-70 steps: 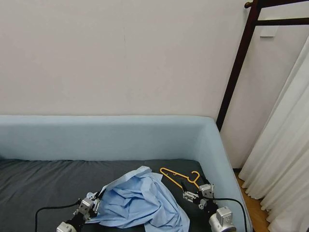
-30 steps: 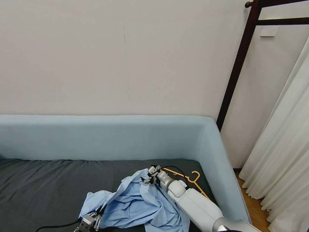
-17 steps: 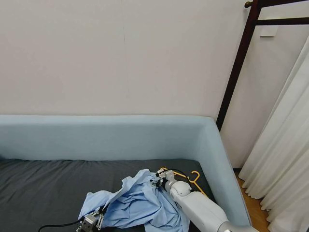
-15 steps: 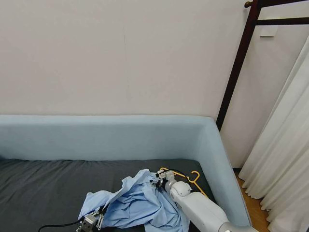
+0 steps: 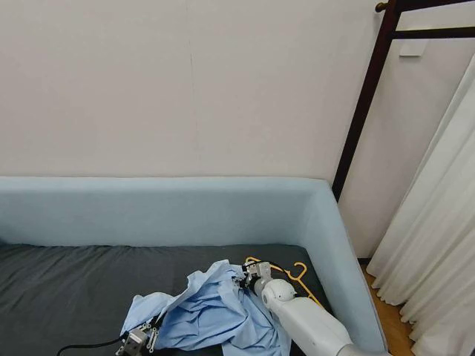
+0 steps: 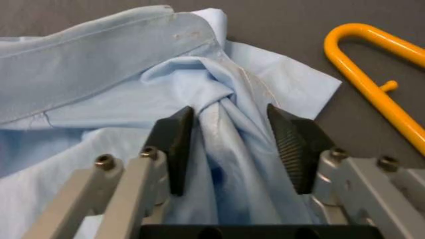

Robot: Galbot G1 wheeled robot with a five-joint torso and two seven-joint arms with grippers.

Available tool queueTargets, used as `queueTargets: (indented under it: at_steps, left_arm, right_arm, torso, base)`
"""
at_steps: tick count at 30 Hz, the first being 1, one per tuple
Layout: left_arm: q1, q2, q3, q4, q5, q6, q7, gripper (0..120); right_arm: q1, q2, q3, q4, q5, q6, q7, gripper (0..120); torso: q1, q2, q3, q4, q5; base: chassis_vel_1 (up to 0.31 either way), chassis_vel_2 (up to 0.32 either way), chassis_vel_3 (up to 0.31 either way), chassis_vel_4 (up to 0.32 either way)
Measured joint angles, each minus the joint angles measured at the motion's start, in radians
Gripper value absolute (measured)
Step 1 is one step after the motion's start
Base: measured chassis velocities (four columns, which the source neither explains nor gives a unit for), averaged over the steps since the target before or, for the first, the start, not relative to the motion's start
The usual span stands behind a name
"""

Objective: Pick up the clothes from the sofa and hang them on the clothes hanger.

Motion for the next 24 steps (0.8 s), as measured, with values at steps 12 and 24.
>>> queueTargets:
  at_steps: [12,24]
  left_arm:
    - [0.005,-0.002,-0.008,0.000,0.001,-0.002,-0.001,0]
    - [0.003,-0.006,-0.016,-0.036,-0.018,0.021,-0.044,0]
  right_arm:
    - [-0.008,-0.005,0.023,0.009,-0.038,0.001,-0.015,4]
    - [-0.040,-0.064,0.036,0.176,-0.021,0.036,0.022,0]
  torso:
    - [0.000,0.000,0.000,-0.0003,-0.0001]
    - [0.000,0.000,0.000,0.0001,0.0000]
  base:
    - [0.000,0.000,0.000,0.000]
    - [0.000,0.000,0.000,0.000]
